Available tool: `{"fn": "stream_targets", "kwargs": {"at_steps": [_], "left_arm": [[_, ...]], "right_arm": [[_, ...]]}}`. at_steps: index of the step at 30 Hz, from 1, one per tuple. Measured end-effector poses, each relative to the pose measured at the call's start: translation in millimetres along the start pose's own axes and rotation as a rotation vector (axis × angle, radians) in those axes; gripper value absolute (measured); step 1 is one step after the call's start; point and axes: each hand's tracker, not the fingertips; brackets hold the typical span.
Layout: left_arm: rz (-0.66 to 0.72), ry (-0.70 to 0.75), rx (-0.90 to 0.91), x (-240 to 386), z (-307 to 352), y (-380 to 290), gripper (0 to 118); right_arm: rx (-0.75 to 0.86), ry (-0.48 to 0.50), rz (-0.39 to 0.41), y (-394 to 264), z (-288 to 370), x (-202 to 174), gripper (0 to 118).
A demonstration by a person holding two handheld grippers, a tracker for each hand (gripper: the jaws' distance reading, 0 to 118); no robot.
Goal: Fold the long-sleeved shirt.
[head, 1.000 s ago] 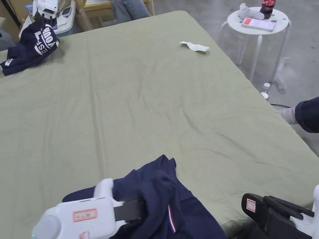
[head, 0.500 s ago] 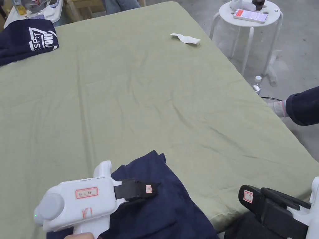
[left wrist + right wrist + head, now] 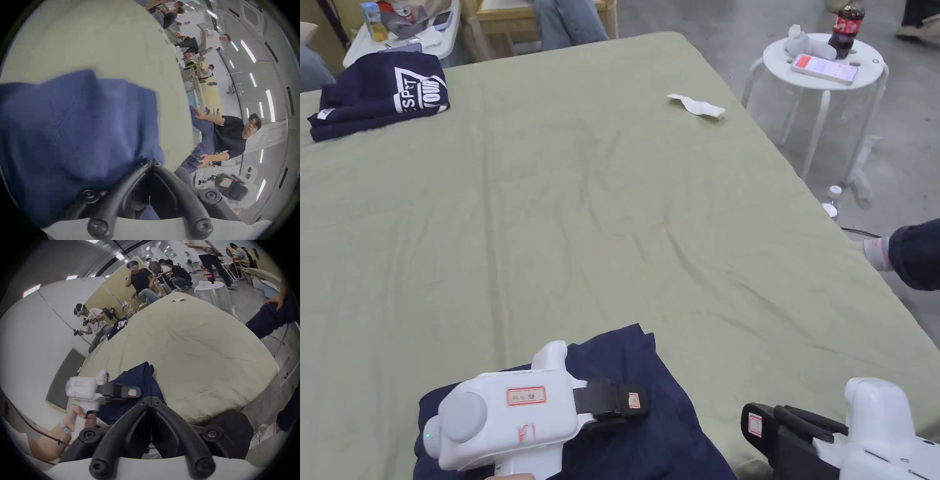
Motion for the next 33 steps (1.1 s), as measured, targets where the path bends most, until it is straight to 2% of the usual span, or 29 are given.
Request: {"fn": "stream_targets", "kwargs": {"at_steps": [2, 4, 7, 10, 12, 13, 15, 18, 22, 24, 25, 28, 30, 31, 32, 33], "left_arm": [[0.002, -0.16, 0.11, 19.1, 44.9, -1.2, 0], [-0.031, -0.209, 0.201, 25.6, 93.0, -2.2, 0], [-0.092, -0.072, 0.344, 15.5, 168.2, -12.6, 0], [-0.065, 0.133, 0.431, -12.1, 224.9, -35.8, 0], [0.006, 0.159, 0.487, -39.2, 253.5, -54.5, 0], [0.084, 0.116, 0.516, -54.3, 262.9, -63.4, 0], [0.176, 0.073, 0.537, -71.5, 269.1, -75.5, 0], [0.14, 0.116, 0.537, -72.9, 267.5, -83.7, 0], [0.137, 0.084, 0.511, -73.3, 257.8, -78.3, 0], [0.111, 0.128, 0.491, -70.0, 251.9, -73.1, 0], [0.098, 0.146, 0.482, -70.2, 248.5, -70.1, 0], [0.117, 0.135, 0.446, -78.9, 240.7, -60.8, 0], [0.122, 0.154, 0.437, -84.9, 237.8, -56.8, 0], [0.127, 0.184, 0.434, -86.9, 236.9, -54.9, 0], [0.129, 0.216, 0.431, -87.3, 236.5, -53.0, 0], [0.124, 0.248, 0.436, -88.6, 237.1, -50.7, 0]], "right_arm": [[-0.003, 0.006, 0.044, 4.4, -3.8, -11.3, 1], [-0.01, 0.025, 0.067, 8.1, -10.3, -17.3, 1], [-0.023, 0.057, 0.096, 16.5, -21.2, -34.0, 1], [-0.037, 0.084, 0.138, 19.9, -33.4, -52.2, 1], [-0.039, 0.099, 0.158, 20.1, -39.5, -63.7, 1], [-0.043, 0.106, 0.164, 18.6, -42.6, -67.9, 1], [-0.055, 0.114, 0.168, 17.4, -48.0, -74.3, 1], [-0.075, 0.124, 0.187, 17.3, -54.8, -82.6, 1], [-0.088, 0.119, 0.254, 26.5, -68.6, -92.6, 1], [-0.118, 0.113, 0.257, 33.8, -89.6, -92.4, 1], [-0.158, 0.091, 0.27, 35.5, -105.1, -91.8, 1], [-0.32, -0.085, 0.342, 26.6, -159.6, -85.3, 1], [-0.449, -0.135, 0.335, 10.0, -189.4, -72.9, 1], [-0.474, -0.114, 0.315, 0.1, -203.3, -64.6, 1], [-0.357, -0.093, 0.305, 1.7, -196.7, -63.7, 1], [-0.356, -0.075, 0.271, 10.0, -192.6, -63.1, 1]]}}
